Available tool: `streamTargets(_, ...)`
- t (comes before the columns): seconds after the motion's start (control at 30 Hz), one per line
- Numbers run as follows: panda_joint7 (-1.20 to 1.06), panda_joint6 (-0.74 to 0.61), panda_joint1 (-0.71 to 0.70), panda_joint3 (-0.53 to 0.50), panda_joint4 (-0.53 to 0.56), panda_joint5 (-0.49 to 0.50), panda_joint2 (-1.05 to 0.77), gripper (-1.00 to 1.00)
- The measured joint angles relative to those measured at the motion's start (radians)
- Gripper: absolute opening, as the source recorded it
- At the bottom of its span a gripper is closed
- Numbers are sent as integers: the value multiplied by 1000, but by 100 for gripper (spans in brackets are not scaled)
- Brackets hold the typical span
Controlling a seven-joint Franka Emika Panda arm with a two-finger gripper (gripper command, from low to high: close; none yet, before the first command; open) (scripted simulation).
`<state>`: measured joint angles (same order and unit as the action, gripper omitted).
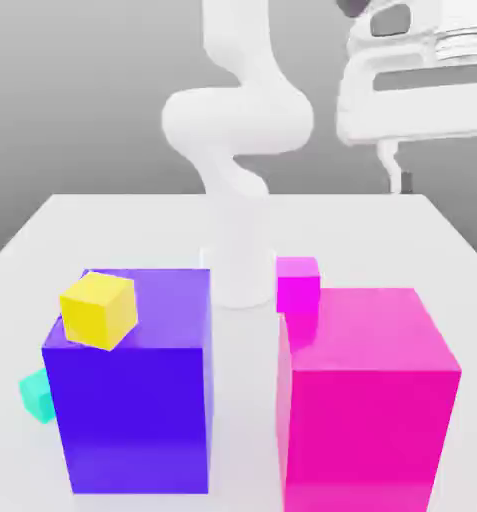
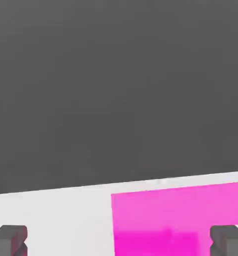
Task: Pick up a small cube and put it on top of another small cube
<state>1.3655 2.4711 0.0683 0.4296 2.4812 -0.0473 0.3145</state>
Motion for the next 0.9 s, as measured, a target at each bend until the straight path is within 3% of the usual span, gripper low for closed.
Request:
streamTargets(0.2,326,87,26,159,86,125,-196,0)
streamTargets(0.4,611,318,43,162,275,146,-351,0)
streamTargets(0.47,708,381,65,105,287,244,-416,0)
streamTargets(0.63,919,514,274,-167,248,514,-594,0)
streamTargets(0.67,940,528,297,-195,243,540,-613,-100)
streamTargets(0.9,934,529,299,-196,244,533,-610,-100)
